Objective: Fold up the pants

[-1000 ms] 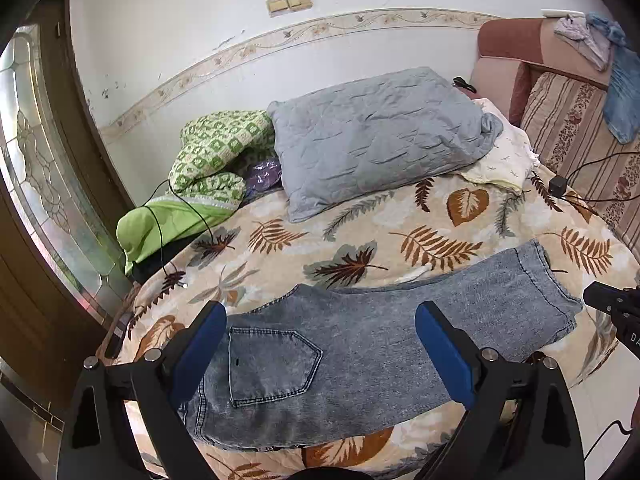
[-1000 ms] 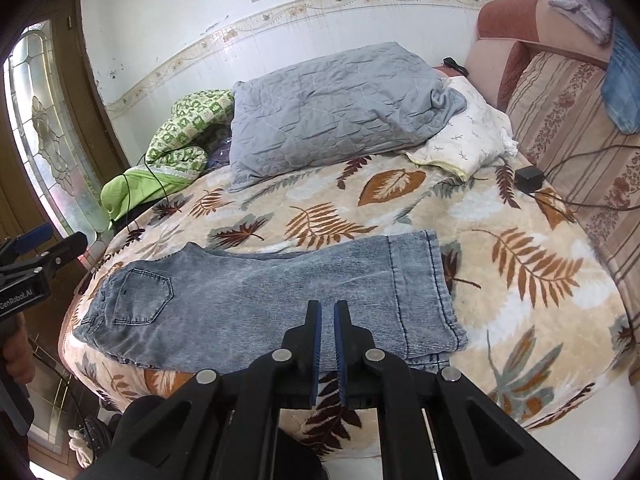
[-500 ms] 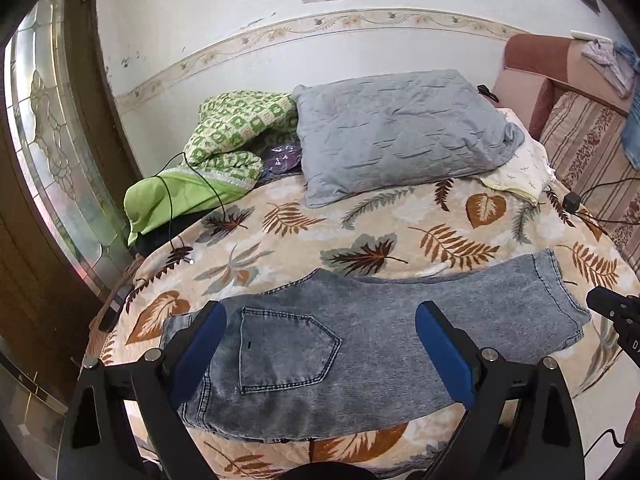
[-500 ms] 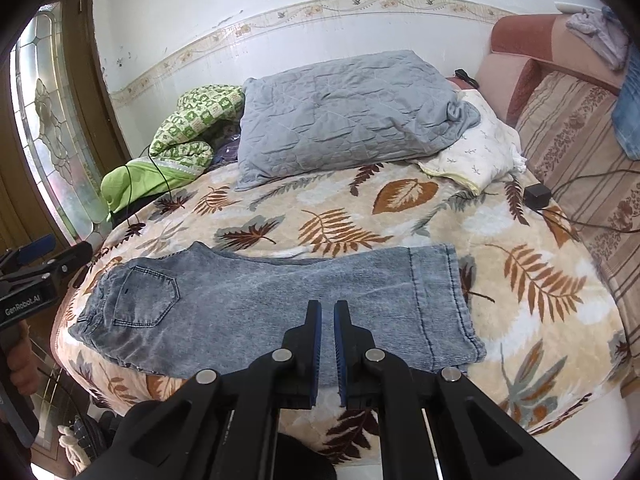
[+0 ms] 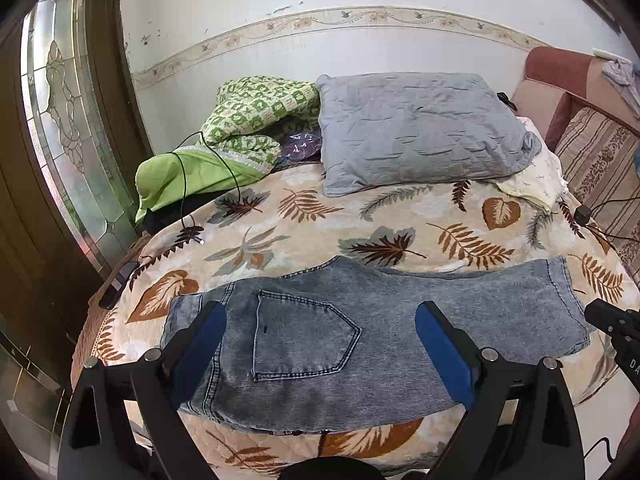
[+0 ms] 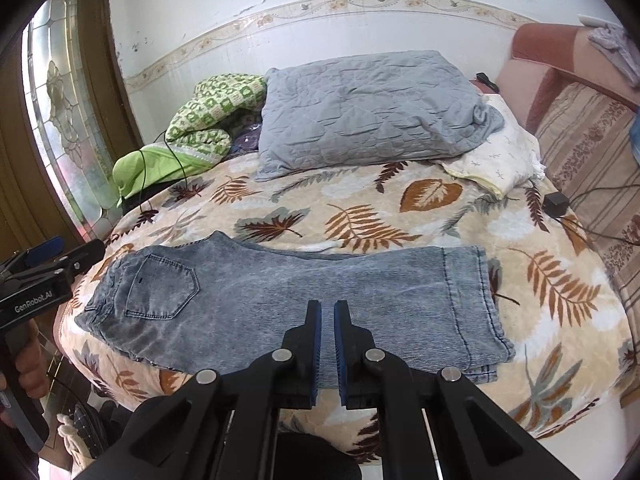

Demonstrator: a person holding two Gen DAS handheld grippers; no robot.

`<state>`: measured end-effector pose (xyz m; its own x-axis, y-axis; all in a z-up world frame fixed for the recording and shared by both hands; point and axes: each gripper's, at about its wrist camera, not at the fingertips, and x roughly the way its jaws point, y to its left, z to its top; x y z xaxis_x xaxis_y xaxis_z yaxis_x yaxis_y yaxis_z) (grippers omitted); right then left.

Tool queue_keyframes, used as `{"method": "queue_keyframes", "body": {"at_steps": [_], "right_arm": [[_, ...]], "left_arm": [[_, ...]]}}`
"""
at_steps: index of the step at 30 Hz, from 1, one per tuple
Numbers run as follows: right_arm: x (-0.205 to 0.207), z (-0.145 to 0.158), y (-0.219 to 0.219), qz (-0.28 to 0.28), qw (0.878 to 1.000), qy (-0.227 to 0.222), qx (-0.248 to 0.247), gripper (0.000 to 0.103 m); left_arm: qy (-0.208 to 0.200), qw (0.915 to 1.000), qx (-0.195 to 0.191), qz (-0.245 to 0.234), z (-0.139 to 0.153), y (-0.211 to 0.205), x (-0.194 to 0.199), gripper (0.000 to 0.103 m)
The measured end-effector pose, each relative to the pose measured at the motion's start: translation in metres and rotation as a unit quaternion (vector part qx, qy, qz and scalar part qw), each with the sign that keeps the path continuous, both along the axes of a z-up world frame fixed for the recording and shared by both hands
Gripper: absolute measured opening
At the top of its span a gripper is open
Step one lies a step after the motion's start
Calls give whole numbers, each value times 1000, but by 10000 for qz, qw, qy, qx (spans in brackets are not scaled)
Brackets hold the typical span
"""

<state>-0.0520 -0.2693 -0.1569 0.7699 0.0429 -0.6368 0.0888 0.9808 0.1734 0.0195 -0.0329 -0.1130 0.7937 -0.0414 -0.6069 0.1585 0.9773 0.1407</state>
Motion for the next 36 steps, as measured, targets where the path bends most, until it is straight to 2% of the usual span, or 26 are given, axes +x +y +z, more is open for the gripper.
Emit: {"method": "queue_keyframes", "body": {"at_steps": [9, 25, 36], "right_arm": [[2, -6, 5, 14, 9999, 78, -87, 8], [-6, -19, -37, -502, 9985, 148, 168, 8], [-8, -24, -52, -631, 9974, 177, 294, 8]], "left_arm": [[45, 10000, 40, -49, -3, -2, -2, 96], [88, 9991, 272, -325, -10, -30, -9, 96], [114, 9983, 368, -432, -13, -41, -13, 96]]}}
